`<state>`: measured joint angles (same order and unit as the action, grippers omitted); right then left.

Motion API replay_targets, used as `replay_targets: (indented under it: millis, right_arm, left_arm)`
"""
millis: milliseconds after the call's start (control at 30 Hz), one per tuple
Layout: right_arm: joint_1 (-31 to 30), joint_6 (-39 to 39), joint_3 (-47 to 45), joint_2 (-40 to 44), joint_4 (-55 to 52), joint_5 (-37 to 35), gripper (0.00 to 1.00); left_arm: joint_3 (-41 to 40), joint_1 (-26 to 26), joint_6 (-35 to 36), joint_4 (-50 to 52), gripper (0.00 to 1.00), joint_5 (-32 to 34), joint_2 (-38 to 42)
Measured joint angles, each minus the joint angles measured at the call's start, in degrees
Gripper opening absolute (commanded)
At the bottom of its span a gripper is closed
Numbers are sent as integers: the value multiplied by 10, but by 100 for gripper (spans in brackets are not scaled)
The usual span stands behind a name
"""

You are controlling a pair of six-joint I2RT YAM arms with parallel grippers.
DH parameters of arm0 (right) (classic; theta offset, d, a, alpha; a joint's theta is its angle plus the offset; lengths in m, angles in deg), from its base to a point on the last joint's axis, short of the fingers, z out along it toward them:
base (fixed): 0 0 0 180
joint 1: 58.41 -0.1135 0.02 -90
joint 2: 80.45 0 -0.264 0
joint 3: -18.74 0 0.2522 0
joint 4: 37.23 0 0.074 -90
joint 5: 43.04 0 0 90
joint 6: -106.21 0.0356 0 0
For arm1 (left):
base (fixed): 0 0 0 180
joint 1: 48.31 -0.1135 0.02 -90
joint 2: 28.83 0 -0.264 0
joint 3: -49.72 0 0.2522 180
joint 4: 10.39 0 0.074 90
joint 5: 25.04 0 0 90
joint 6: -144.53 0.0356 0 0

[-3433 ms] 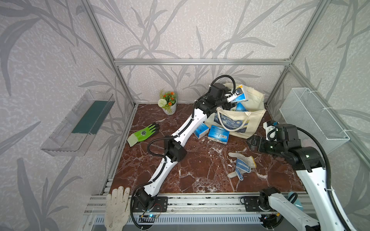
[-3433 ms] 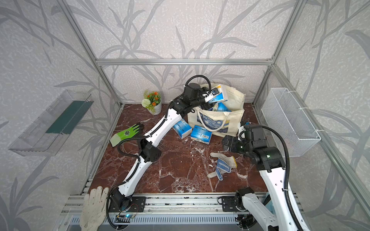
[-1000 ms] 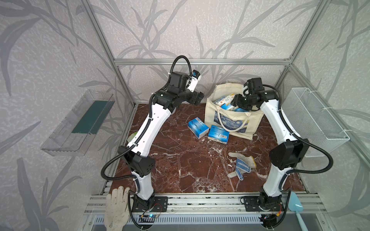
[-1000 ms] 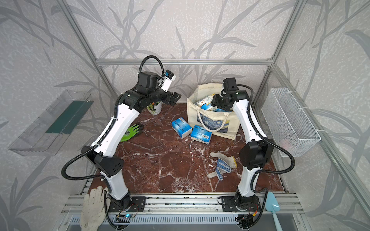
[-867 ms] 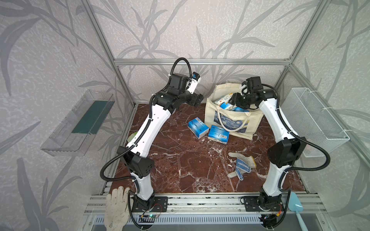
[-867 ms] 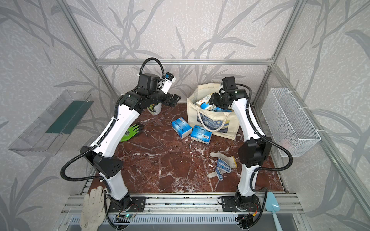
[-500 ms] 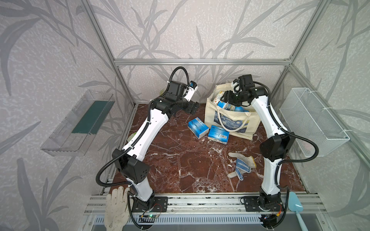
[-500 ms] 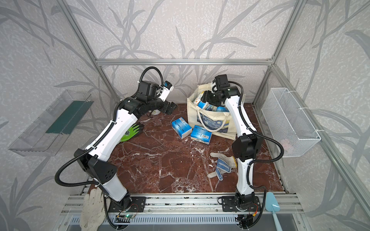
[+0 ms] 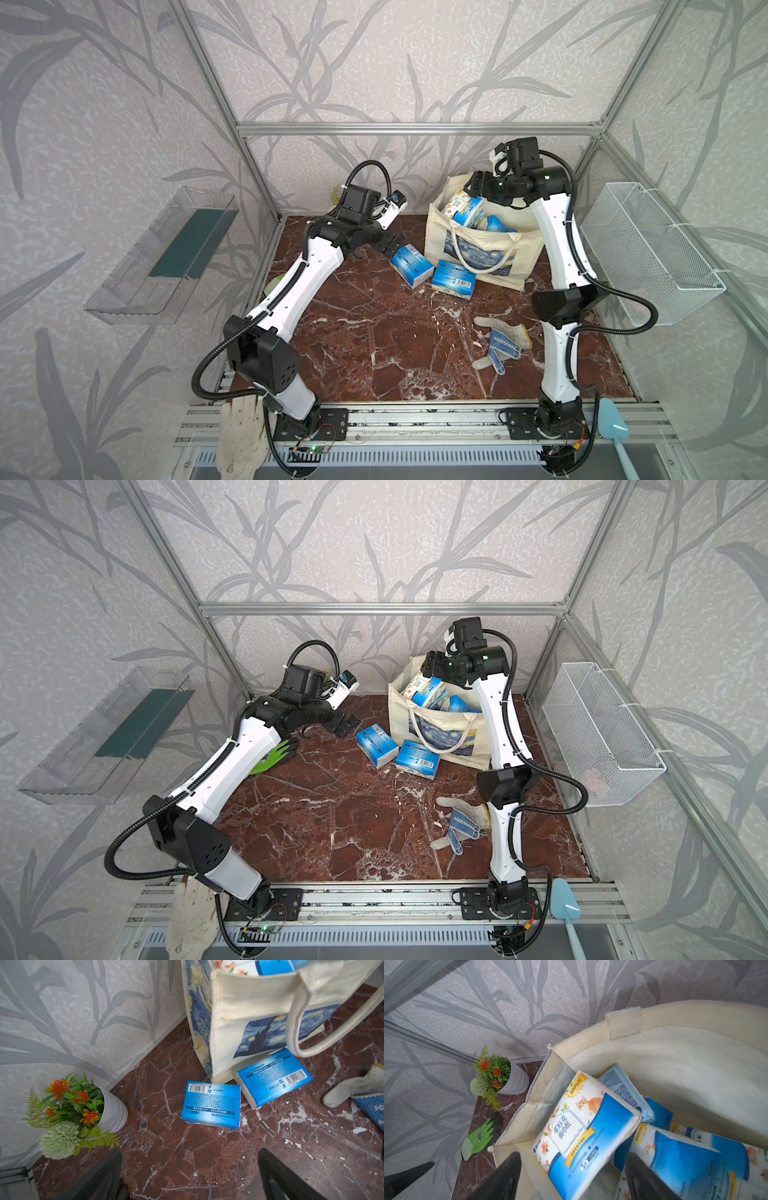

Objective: Put tissues into the canvas bag
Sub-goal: Place the pack of facial tissues in the canvas bag, then pick up the pack of facial tissues from the center of the board.

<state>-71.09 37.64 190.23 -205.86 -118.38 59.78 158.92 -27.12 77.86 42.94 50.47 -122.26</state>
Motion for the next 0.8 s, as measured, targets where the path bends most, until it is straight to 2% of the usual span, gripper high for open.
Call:
replay_targets:
  millis: [133, 233, 333, 400, 567, 667, 800]
  right_arm:
    - [3, -9, 6, 17, -24, -10, 87]
    - [7, -22, -21, 56, -42, -16, 88]
    - [7, -39, -114, 143, -40, -18, 88]
    - [7, -48, -214, 229, -21, -18, 89]
    - [6, -57, -475, 469, 60, 0, 89]
    - [6, -57, -574, 572, 83, 12, 89]
    - [6, -52, -680, 661, 86, 11, 89]
  left_arm:
    - [-26, -40, 63, -2, 100, -57, -9]
    - [-24, -63, 107, -8, 99, -92, -33]
    - [2, -71, 133, -3, 100, -121, -82]
    - [40, -75, 140, 9, 99, -148, -129]
    - [139, -77, 89, 14, 100, -201, -242]
    - [170, -77, 32, -2, 99, -204, -280]
    - [226, -70, -41, -19, 99, -178, -328]
